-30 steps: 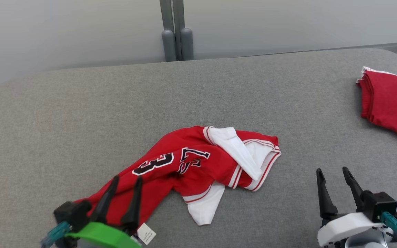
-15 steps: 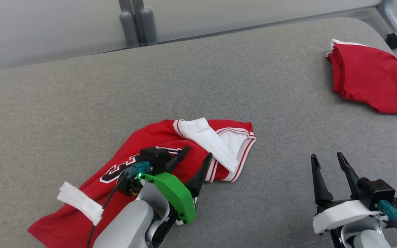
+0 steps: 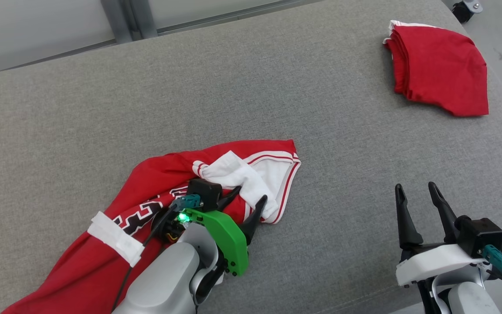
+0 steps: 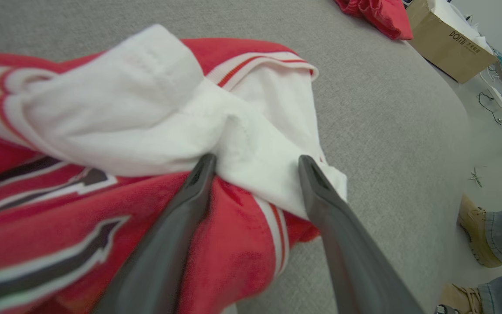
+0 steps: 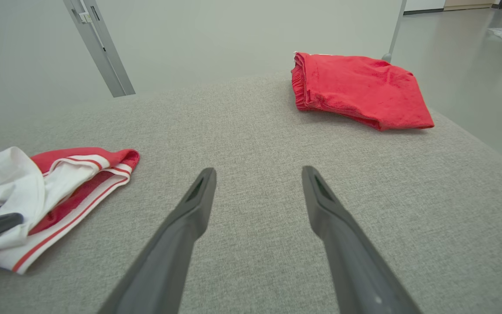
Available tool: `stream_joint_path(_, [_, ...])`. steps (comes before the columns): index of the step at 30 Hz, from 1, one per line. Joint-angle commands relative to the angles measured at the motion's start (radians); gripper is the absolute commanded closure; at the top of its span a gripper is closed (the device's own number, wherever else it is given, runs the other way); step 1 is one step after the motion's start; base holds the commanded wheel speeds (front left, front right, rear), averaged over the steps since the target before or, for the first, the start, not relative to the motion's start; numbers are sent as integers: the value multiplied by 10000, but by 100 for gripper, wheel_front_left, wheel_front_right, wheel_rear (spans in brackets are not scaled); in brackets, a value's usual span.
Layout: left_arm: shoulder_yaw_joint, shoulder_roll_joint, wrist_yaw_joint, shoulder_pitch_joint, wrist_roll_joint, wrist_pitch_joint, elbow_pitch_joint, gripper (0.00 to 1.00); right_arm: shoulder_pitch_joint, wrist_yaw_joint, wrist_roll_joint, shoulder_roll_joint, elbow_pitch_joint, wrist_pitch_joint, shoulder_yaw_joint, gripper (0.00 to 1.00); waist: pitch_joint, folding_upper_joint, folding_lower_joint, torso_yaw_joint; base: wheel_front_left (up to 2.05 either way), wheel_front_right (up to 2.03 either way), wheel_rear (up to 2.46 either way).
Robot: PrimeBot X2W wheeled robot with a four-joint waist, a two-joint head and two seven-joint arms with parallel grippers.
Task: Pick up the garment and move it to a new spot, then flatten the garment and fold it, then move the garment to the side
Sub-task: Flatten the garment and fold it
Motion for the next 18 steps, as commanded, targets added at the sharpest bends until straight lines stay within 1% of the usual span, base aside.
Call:
stream_joint_path(1, [-49, -7, -27, -180, -17, -60, 155, 100, -130, -12, 38, -17, -15, 0, -12, 0, 30, 0, 0, -32, 0, 0, 0])
stream_joint_path(5, [11, -25, -31, -363, -242, -262, 120, 100, -83, -12, 70, -20, -21, 0, -99, 0, 8, 0, 0, -2, 0, 0, 0])
stream_joint_path(9, [251, 173, -31, -571, -487, -329, -177, 100, -2, -12, 92, -18, -11, 0, -166, 0, -21, 0, 0, 73, 0, 0, 0])
stream_joint_path(13, [751, 313, -14, -792, -1006, -359, -595, 100, -77, -12, 146, -20, 41, 0, -53, 0, -48, 0, 0, 30, 0, 0, 0])
stream_joint_path(15, [1074, 411, 42, -948, -1234, -245, -862, 100, -107, -12, 161, -20, 43, 0, -22, 0, -50, 0, 0, -5, 0, 0, 0])
stream_joint_path(18, [1462, 728, 282, -1171, -1543, 53, -1063, 100, -60, -12, 108, -18, 51, 0, -44, 0, -15, 0, 0, -68, 0, 0, 0])
